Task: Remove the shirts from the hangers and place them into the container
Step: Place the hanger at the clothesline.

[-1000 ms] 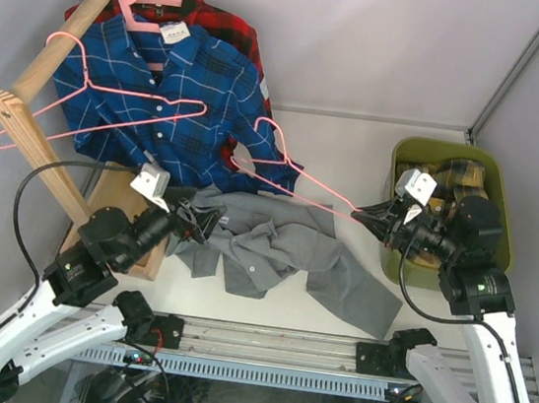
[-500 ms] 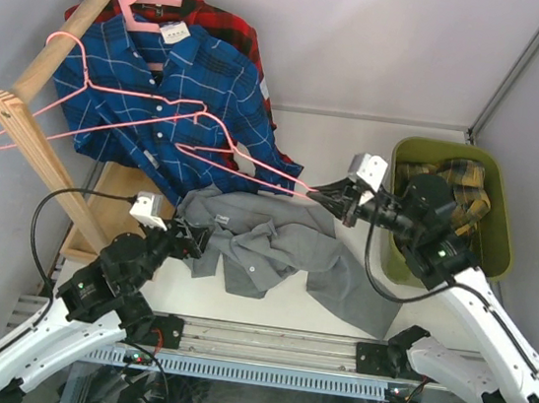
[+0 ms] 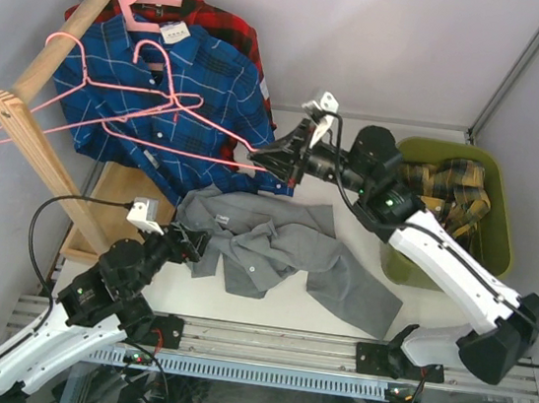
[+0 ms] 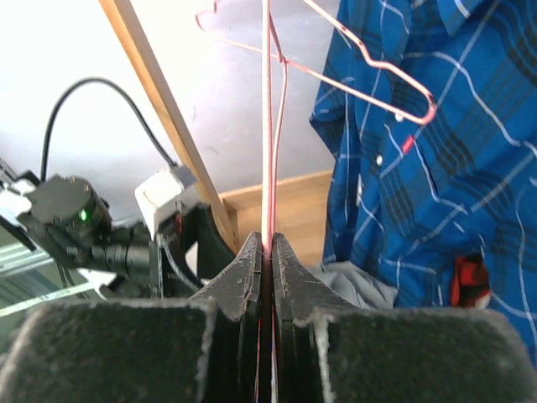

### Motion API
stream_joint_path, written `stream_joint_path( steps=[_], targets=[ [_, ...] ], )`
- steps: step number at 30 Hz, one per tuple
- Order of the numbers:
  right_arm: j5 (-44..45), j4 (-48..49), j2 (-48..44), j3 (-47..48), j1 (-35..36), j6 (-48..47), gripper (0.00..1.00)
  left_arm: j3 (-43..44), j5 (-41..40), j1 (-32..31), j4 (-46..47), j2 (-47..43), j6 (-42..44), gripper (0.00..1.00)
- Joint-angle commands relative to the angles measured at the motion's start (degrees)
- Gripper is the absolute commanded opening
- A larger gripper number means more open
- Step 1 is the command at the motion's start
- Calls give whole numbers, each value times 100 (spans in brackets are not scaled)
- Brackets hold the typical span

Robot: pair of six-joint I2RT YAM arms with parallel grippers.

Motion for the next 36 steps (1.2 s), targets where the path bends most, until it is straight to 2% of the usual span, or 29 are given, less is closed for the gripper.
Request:
stream_joint_path(
  steps=[1, 7, 18, 24, 30, 33, 36],
  targets=[
    [155, 506, 580, 902, 323, 301, 0, -84, 24, 18, 79, -54, -109, 87],
    [124, 359, 1505, 2112, 616, 353, 0, -58, 63, 18, 87, 39, -93, 88],
    [-130, -747, 2722, 3903, 1132, 38, 0, -84, 98, 19, 52, 56, -79, 89],
    [147, -862, 2614, 3845, 1138, -113, 0, -67, 117, 18, 34, 97, -64, 89],
    [-344, -775, 2555, 3858, 1056, 34, 0, -60, 85, 16, 38, 110, -63, 89],
    [117, -1016, 2217, 3608, 1157, -225, 0, -34, 81, 16, 33, 128, -55, 89],
    [639, -593, 1739, 2953, 1147, -379, 0, -45, 80, 19, 30, 141, -55, 89]
  ],
)
